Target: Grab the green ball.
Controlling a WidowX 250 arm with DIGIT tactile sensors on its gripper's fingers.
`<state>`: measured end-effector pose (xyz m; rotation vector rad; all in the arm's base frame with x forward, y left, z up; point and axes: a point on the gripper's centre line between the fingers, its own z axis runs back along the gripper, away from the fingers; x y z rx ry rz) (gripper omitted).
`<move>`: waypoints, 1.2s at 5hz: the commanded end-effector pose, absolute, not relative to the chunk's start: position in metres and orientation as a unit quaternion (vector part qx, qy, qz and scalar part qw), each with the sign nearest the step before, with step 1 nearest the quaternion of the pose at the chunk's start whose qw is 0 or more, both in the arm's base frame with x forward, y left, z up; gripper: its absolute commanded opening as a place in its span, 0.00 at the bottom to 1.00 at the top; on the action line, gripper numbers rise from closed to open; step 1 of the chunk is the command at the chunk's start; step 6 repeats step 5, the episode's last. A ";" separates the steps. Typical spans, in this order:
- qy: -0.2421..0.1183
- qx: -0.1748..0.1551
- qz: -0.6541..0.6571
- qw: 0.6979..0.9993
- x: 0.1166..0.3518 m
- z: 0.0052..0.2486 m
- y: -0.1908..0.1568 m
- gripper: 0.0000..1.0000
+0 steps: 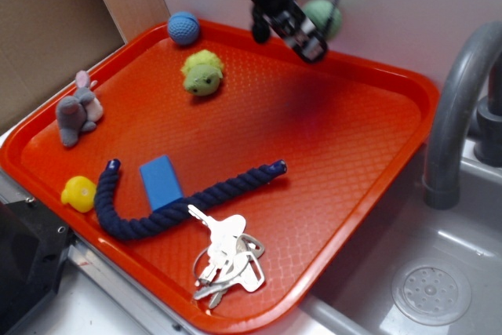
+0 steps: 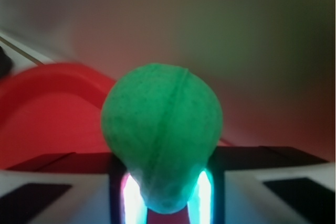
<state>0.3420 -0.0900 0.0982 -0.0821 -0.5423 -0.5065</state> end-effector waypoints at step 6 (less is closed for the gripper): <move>-0.061 0.039 0.015 0.997 0.215 0.226 0.005 0.00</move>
